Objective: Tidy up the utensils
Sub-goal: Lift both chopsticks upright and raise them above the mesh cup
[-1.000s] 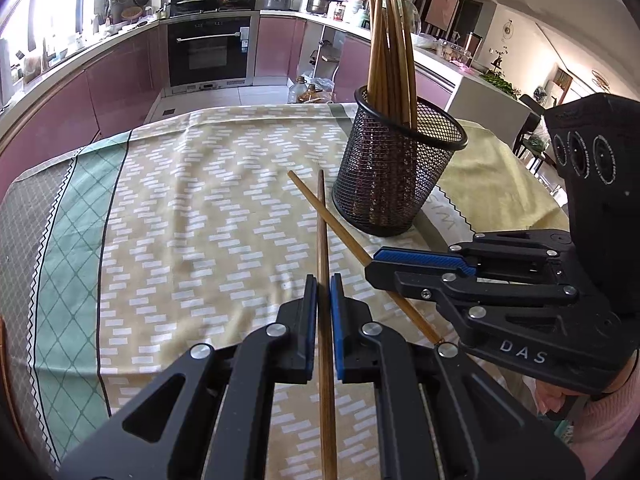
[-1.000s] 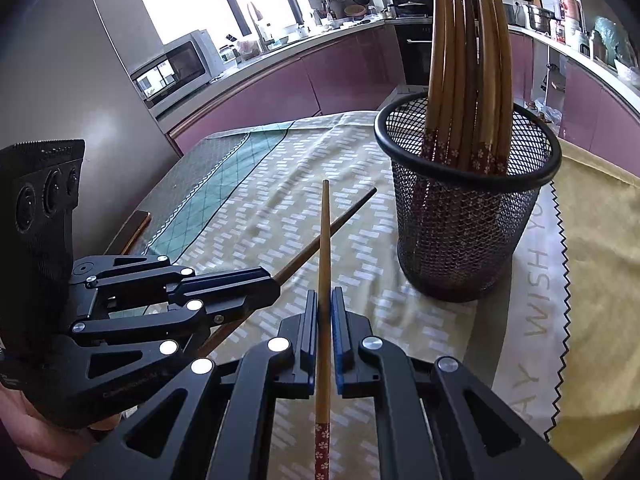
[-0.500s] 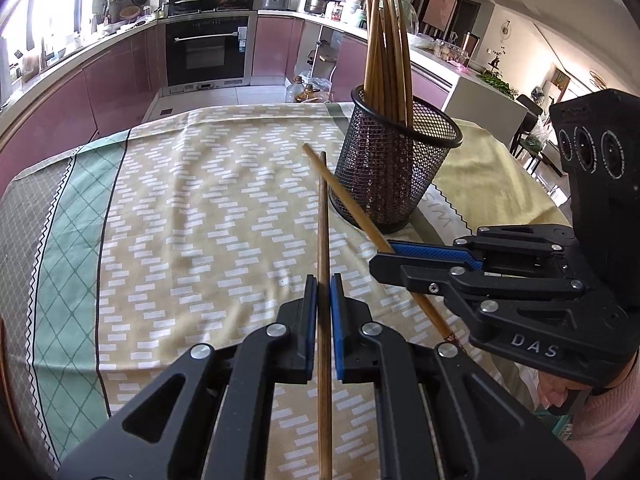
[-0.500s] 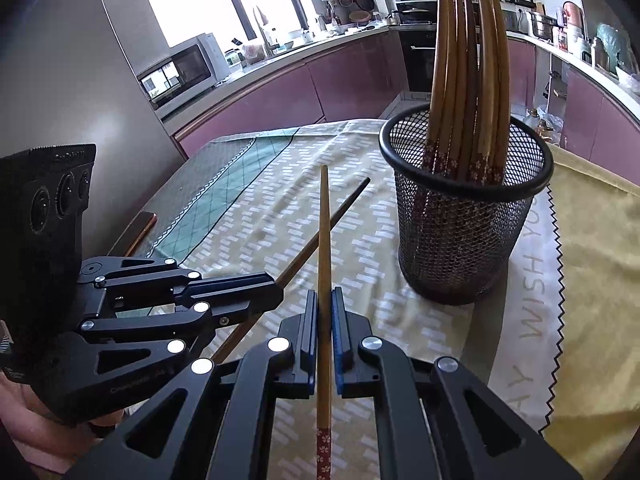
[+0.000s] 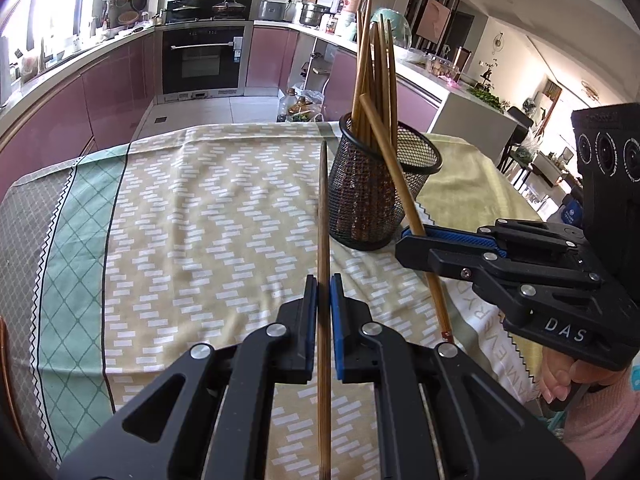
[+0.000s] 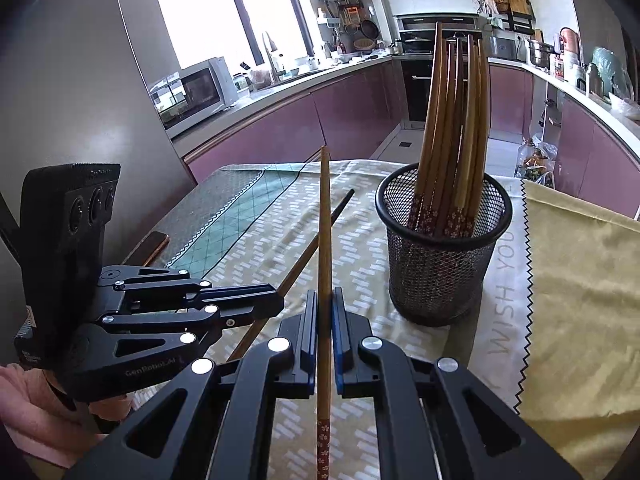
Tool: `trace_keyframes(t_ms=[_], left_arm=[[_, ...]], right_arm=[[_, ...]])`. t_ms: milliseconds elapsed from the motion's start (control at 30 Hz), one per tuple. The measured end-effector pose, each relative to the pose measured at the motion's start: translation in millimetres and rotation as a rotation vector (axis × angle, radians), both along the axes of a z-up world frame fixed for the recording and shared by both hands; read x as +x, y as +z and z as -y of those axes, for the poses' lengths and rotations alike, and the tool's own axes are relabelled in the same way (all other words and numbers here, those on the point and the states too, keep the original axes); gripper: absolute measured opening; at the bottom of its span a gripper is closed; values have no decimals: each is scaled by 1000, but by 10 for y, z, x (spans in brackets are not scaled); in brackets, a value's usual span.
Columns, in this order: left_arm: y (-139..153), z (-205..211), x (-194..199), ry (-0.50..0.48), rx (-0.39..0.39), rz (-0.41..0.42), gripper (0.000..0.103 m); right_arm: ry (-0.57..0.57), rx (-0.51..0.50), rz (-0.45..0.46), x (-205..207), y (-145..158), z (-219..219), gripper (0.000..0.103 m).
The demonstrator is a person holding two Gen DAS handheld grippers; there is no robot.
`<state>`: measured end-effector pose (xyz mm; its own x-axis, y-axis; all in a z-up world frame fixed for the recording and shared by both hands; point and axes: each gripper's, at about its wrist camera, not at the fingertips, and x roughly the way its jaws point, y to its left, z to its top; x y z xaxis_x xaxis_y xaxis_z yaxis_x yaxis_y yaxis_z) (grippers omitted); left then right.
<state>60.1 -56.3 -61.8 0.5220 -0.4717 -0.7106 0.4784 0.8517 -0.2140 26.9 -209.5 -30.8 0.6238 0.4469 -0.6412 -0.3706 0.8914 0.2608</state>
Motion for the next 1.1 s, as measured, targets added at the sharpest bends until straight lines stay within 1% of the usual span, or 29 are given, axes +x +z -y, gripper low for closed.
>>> trace_keyframes(t_ms=[167, 500, 600, 1100], left_arm=[[66, -43, 3, 0, -22, 8, 7], [182, -40, -33, -8, -43, 31, 7], [205, -51, -31, -15, -61, 26, 7], [307, -72, -9, -20, -102, 49, 7]], right_arm=[[-16, 12, 30, -36, 93, 84, 6], [-44, 28, 71, -70, 195, 216, 6], [-49, 32, 83, -82, 222, 255, 6], [-67, 44, 133, -79, 394, 337, 6]])
